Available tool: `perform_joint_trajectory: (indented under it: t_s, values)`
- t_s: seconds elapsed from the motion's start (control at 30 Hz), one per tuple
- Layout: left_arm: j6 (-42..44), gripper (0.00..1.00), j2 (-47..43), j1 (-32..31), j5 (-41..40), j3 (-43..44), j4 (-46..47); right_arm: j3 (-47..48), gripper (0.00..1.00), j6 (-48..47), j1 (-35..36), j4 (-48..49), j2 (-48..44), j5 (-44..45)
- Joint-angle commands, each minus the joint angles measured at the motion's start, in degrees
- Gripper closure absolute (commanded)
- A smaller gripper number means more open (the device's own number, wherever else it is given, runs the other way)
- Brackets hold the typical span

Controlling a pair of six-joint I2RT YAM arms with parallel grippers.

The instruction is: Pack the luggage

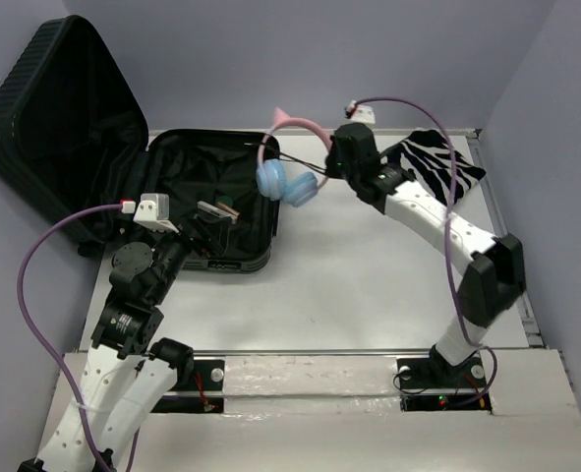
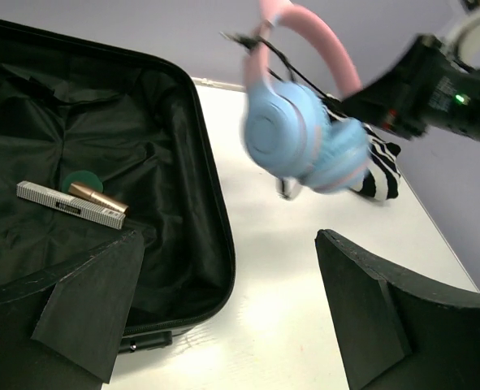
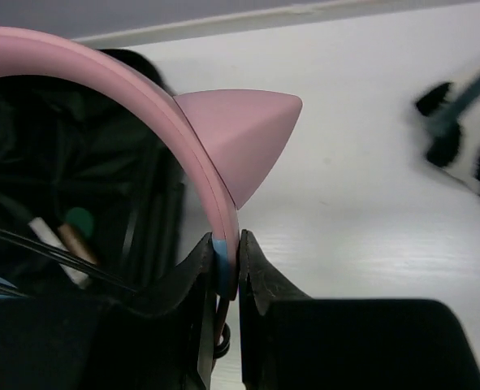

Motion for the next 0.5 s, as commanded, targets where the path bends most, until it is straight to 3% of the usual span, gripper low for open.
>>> perform_joint_trajectory:
  t_s: [0.0, 0.23, 0.33, 0.37, 0.47]
  values:
    - [0.91, 0.01, -0.36, 0.34, 0.22, 2.12, 2.94, 15.45, 0.93, -0.34, 6.43, 5.22, 13.13, -5.75]
    - [0.91, 0.01, 0.08, 0.34, -0.04, 2.12, 2.94, 35.1, 0.88, 1.33, 11.01, 4.43, 30.04, -12.78]
    - [0.74, 0.01, 0.25, 0.43, -0.04, 2.12, 2.94, 40.99, 0.7, 2.38, 12.33, 4.43, 35.93, -18.4]
    - [0.82, 0.01, 0.34, 0.43, -0.04, 2.12, 2.94, 43.09, 0.54, 2.47, 13.03, 4.34, 37.95, -19.12]
    - [0.83, 0.01, 0.43, 0.51, -0.31, 2.12, 2.85, 46.09, 0.28, 1.51, 13.04, 3.47, 39.81, -20.71]
